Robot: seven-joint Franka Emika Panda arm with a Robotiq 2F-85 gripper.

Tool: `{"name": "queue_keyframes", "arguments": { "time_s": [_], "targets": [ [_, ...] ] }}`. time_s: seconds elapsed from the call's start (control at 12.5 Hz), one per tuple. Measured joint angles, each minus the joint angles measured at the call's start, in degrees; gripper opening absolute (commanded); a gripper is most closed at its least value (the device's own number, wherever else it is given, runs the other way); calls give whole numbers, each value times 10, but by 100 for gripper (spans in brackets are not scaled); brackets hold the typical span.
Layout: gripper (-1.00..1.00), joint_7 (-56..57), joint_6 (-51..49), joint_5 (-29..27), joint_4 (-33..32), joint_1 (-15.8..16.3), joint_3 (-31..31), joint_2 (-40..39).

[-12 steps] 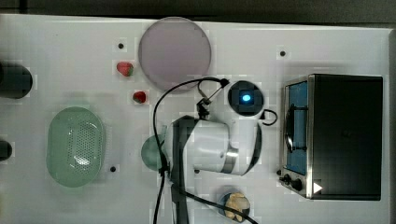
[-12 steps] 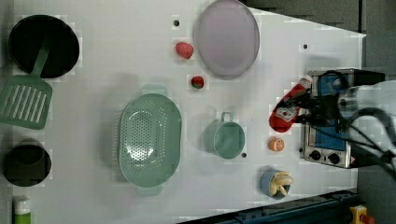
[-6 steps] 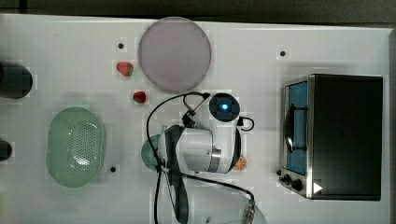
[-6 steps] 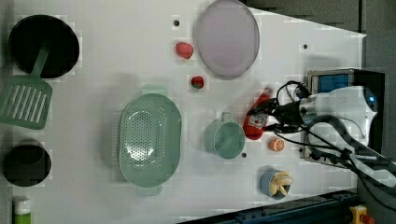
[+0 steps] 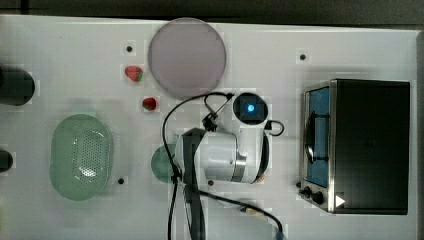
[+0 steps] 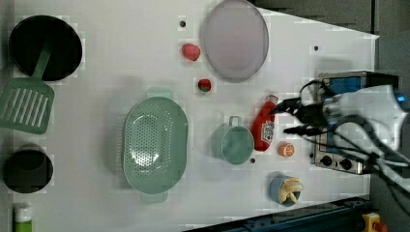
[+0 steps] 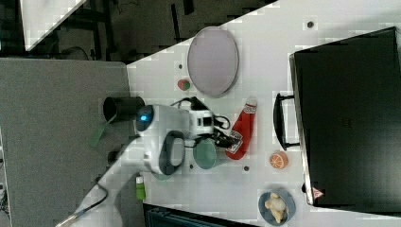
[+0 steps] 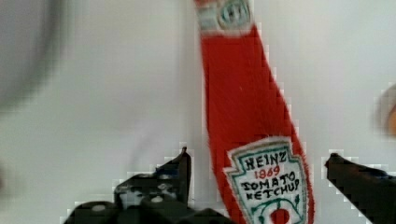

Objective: Pick ketchup from strainer and place it on the table

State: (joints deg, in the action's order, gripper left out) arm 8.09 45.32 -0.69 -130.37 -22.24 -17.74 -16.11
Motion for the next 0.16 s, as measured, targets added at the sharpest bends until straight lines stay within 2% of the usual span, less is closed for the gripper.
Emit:
{"name": "queue_keyframes", "arguments": {
  "time_s": [0.16],
  "targets": [
    [100, 0, -57, 1, 60, 0, -2, 47]
  ]
}}
